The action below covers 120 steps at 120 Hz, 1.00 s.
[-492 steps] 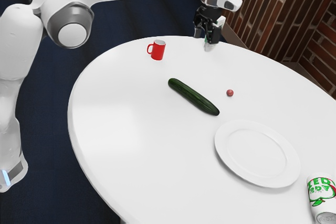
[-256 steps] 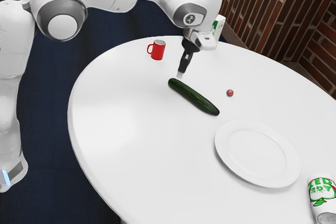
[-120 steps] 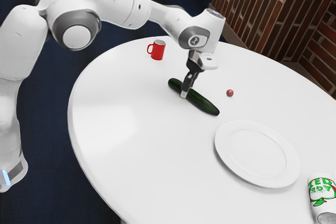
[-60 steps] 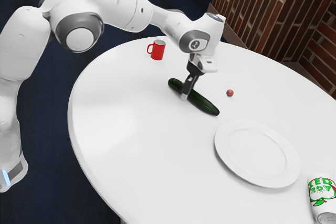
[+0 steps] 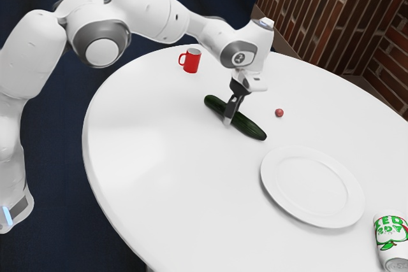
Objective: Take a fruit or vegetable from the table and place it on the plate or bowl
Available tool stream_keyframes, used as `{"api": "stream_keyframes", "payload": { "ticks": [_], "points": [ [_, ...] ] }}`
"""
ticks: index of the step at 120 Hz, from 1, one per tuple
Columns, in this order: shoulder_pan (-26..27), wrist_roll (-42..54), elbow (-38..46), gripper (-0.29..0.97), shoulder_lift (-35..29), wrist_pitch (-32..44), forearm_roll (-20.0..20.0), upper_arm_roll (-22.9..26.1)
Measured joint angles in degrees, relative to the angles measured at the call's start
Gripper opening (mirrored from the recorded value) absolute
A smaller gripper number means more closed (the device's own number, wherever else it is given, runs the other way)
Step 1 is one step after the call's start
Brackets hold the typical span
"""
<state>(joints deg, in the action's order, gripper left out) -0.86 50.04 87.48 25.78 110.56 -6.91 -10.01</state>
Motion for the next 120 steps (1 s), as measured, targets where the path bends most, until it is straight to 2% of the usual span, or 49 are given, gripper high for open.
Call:
{"api": "stream_keyframes", "payload": {
  "ticks": [4, 26, 38, 77, 120],
  "points": [
    [0.0, 0.0, -0.1, 0.77, 0.0, 0.0, -0.1, 0.0],
    [0.2, 0.1, -1.8, 0.38, 0.0, 0.0, 0.0, 0.2],
    [0.1, 0.1, -1.9, 0.27, 0.0, 0.1, 0.1, 0.2],
    [0.1, 0.2, -3.6, 0.21, -0.3, 0.2, 0.1, 0.2],
    [0.2, 0.2, -6.9, 0.21, -0.6, -0.5, 0.1, 1.5]
  ]
}}
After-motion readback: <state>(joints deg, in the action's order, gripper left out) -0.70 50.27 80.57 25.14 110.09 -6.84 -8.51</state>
